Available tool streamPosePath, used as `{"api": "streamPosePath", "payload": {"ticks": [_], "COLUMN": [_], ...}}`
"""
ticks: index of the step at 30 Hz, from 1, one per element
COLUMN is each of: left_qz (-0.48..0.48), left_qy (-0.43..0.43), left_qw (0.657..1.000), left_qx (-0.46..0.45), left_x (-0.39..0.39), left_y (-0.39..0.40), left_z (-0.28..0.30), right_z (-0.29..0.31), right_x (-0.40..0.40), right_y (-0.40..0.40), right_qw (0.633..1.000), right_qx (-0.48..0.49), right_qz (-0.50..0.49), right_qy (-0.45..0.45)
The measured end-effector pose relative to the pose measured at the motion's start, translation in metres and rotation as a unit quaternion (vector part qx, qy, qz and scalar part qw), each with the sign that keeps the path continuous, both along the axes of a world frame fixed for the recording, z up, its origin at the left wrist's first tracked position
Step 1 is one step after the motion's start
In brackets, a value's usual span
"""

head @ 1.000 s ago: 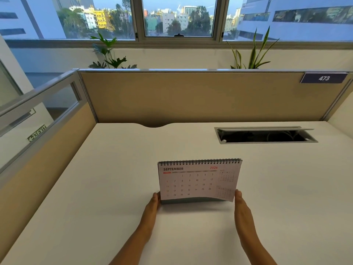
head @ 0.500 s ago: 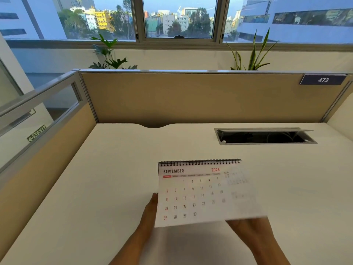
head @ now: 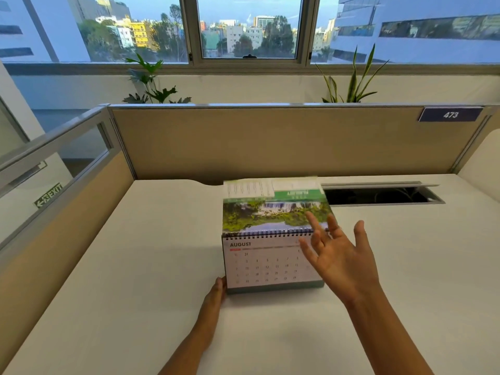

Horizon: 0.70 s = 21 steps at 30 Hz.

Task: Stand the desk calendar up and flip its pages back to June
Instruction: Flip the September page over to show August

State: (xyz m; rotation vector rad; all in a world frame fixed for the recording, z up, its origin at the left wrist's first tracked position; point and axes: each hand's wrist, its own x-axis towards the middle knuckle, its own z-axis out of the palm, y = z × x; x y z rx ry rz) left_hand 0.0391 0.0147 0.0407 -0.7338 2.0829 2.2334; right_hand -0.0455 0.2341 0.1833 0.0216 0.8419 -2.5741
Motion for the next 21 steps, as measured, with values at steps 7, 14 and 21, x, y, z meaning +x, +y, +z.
{"api": "streamPosePath", "payload": {"ticks": [7,14,21], "left_qz": [-0.001,-0.005,0.001], "left_qy": [-0.002,-0.002,-0.003], "left_qw": [1.000,1.000,1.000], "left_qx": [-0.008,-0.013,-0.017], "left_x": [0.000,-0.001,-0.002], "left_y": [-0.003,-0.002,-0.002], "left_z": [-0.005,-0.003,-0.005], "right_z": [-0.070,-0.102,-0.101], "right_x": [0.000,0.014,0.021], "right_y": [0.009,0.006,0.012], "right_qw": [0.853,0.837,0.837], "right_qx": [0.466,0.537,0.535], "right_qz": [-0.233,-0.095,-0.103], "right_qy": [-0.038,0.032,0.047]}}
